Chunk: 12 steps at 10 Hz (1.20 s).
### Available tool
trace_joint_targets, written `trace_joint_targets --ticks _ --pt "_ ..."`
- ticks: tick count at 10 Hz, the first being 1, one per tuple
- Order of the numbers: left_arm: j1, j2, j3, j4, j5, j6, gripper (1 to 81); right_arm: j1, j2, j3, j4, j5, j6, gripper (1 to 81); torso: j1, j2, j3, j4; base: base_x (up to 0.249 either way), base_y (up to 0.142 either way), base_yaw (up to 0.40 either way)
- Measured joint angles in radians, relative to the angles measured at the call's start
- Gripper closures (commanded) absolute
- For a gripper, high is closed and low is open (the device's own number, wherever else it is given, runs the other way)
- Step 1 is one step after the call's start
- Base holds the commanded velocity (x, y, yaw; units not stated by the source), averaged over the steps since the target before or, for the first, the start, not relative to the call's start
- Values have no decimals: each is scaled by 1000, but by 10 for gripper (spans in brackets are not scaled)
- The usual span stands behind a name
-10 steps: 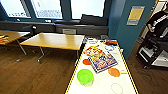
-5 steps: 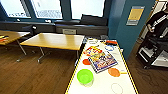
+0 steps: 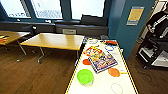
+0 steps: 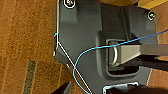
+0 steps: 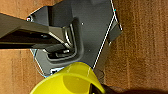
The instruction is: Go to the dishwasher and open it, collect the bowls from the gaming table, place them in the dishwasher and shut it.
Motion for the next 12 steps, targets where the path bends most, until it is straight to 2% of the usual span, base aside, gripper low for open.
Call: trace_joint_targets --ticks 5,9,12 --pt "-6 -217 254 -3 -53 -3 10 1 42 -53 -10 3 -1 811 0 0 0 0 0 0 0" --pt "-40 -419 529 -7 -88 -16 10 6 50 -57 -20 3 -1 811 0 0 0 0 0 0 0" --pt "-106 -576 736 -7 -96 -23 10 6 50 -61 -21 3 -1 811 0 0 0 0 0 0 0"
